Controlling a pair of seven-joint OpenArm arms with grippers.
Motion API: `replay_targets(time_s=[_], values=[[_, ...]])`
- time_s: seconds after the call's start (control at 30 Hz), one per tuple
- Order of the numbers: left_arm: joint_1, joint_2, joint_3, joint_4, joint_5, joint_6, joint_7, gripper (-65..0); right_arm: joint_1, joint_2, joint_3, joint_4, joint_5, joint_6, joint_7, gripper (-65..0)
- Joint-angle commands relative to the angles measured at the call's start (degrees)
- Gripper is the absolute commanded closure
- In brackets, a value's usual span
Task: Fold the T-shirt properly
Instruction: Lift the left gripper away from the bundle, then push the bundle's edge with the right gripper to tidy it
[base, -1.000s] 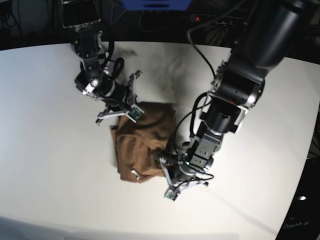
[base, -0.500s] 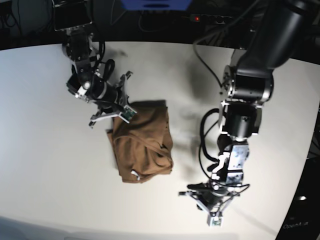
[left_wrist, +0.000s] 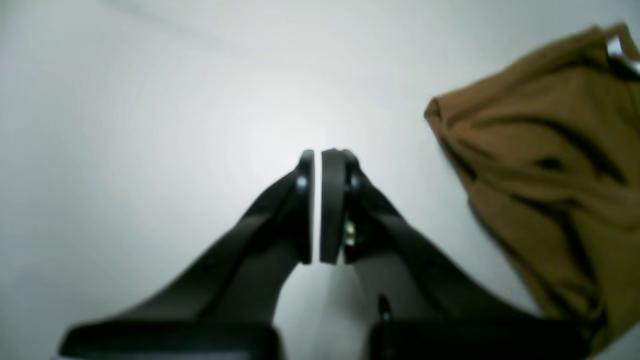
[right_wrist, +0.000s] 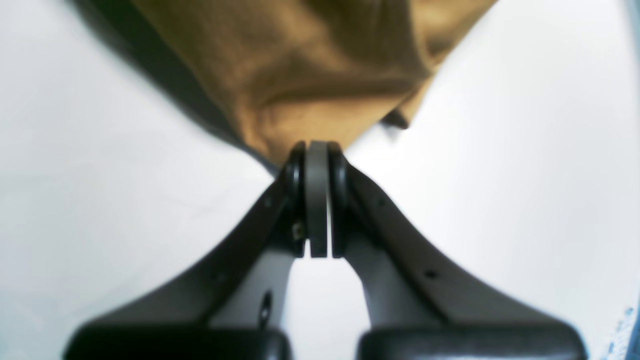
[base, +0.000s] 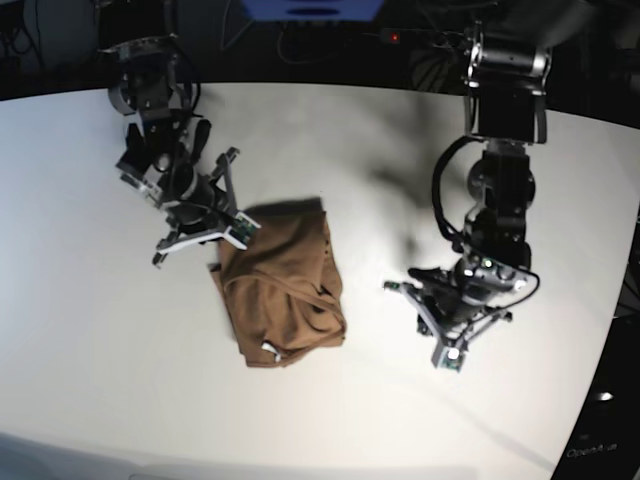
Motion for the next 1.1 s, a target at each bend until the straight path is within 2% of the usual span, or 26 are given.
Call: replay_targets(time_s=[0.0, 0.17, 0.33, 0.43, 0.5, 0.73, 0.93, 1.07], values=[[0.1, -0.6, 0.0, 1.9, -0.4, -0.5, 0.3, -2.2, 0.4, -0.2, 0.2, 1.9, -0.6, -0.3, 0.8, -0.3], [8.1, -2.5, 0.0, 6.8, 1.0, -1.3, 2.4, -2.2, -0.1, -1.3, -0.4, 6.5, -3.8, -0.3, 0.8, -0.3], [14.0, -4.7, 0.0, 11.0, 1.3, -1.3, 3.0, -2.2, 0.5, -2.7, -4.4, 7.2, -6.9, -0.3, 0.8, -0.3], [17.2, -5.2, 0.0, 12.0, 1.3, -1.3, 3.0, -2.2, 0.8, -2.9, -7.4, 7.2, -7.0, -0.3, 0.8, -0.3], [19.3, -6.0, -0.1, 12.0, 1.3, -1.3, 3.0, -2.2, 2.0, -4.2, -8.8, 6.9, -7.1, -0.3, 0.8, -0.3], [25.1, -6.2, -1.5, 15.2, 1.2, -1.2, 3.0, -2.2, 5.5, -4.2, -12.3, 6.5, -7.0, -0.3, 0.8, -0.4], [29.1, -6.2, -5.7, 18.0, 1.2, -1.2, 3.0, -2.2, 9.4, -4.0, -12.3, -0.5, -6.8, -0.3, 1.4, -0.4], [32.1, -6.2, -7.5, 18.0, 1.2, -1.3, 2.6, -2.2, 10.3, -4.3, -12.1, -5.3, -6.8, -0.3, 6.8, -0.4]])
